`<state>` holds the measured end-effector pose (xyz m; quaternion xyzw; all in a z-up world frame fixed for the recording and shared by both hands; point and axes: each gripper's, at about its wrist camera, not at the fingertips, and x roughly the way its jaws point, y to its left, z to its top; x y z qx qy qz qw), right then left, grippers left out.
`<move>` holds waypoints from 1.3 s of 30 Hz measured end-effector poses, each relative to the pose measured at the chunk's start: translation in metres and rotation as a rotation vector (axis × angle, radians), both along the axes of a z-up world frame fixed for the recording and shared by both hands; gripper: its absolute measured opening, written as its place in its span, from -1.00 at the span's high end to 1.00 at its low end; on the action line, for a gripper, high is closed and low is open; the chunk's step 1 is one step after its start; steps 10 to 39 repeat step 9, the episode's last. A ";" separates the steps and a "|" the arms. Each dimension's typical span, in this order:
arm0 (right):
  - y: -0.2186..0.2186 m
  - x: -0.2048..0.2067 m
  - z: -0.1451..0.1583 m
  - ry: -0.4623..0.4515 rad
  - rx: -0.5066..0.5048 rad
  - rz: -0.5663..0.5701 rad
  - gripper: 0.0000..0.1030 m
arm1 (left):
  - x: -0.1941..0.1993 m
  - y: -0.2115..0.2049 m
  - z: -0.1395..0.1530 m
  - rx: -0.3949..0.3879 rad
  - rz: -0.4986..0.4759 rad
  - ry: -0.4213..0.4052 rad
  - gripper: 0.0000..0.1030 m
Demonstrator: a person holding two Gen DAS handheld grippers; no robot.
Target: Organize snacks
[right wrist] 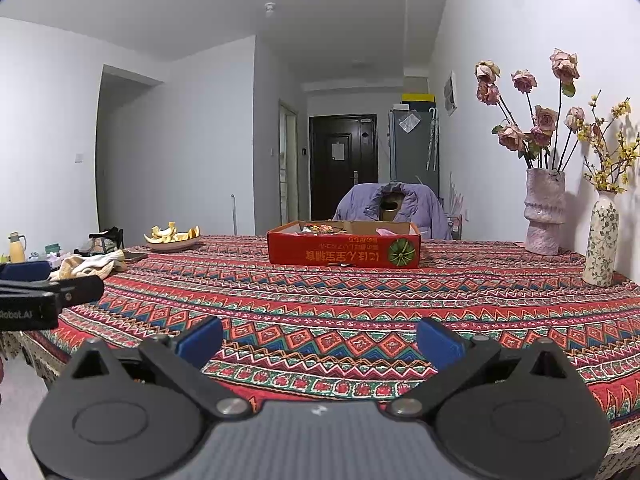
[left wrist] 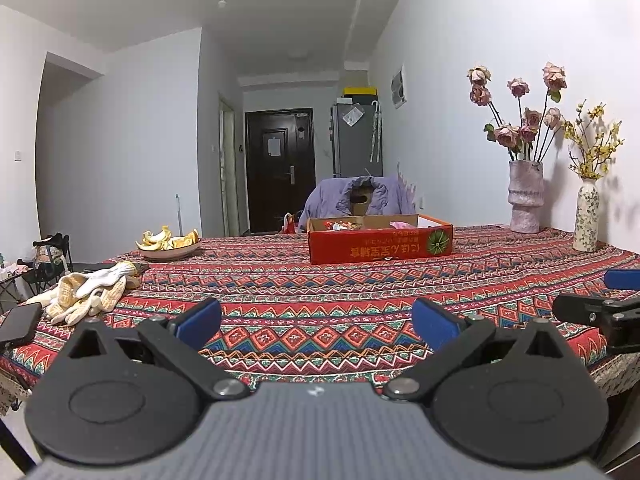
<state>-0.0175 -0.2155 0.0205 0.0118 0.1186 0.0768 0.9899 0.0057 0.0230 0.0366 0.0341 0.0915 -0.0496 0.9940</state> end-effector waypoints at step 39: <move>0.000 0.001 0.000 0.001 -0.001 0.002 -1.00 | 0.000 0.001 -0.001 -0.004 -0.006 0.005 -1.00</move>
